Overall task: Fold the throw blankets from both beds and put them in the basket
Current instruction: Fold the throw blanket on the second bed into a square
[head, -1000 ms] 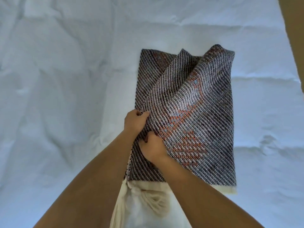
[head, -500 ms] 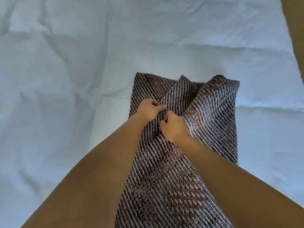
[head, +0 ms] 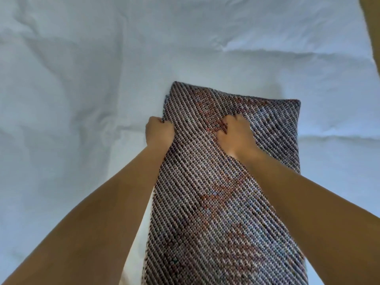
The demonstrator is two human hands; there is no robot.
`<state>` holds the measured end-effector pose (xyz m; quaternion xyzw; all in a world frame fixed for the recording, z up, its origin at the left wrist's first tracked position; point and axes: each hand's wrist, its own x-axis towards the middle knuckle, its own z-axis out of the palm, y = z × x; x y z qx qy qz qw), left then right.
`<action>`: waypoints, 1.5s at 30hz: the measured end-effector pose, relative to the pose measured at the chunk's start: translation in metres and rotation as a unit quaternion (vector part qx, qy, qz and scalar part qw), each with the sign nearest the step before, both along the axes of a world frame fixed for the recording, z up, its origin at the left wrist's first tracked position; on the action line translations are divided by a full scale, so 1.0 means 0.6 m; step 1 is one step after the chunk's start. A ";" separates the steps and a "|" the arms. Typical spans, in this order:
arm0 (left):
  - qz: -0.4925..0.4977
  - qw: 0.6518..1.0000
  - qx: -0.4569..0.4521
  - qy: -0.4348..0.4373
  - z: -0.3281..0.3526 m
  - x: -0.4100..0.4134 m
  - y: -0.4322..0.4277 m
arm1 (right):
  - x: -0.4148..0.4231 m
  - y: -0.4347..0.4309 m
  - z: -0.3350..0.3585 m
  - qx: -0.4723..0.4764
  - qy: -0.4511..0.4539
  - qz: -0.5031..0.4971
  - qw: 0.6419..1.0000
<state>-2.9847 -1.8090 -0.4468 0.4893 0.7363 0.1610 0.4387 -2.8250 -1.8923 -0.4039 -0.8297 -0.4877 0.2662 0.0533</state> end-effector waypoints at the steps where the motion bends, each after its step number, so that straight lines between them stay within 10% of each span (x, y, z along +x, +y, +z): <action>1: -0.014 1.000 -0.002 0.005 0.003 0.004 0.008 | 0.010 -0.002 -0.002 0.002 -0.015 0.012 1.000; 18: -0.134 0.983 0.093 0.089 0.017 0.024 0.069 | 0.200 0.037 -0.019 -0.050 -0.143 -0.039 0.988; 23: -0.510 0.781 0.133 0.334 0.046 0.080 0.098 | 0.226 0.061 -0.010 -0.187 -0.121 0.035 0.974; 26: -0.559 0.729 0.089 0.385 0.060 0.105 0.094 | 0.220 0.066 -0.001 -0.199 -0.128 0.065 0.969; 45: -0.424 0.748 0.284 0.425 0.240 0.004 -0.092 | 0.168 -0.171 0.151 0.112 -0.210 0.064 0.969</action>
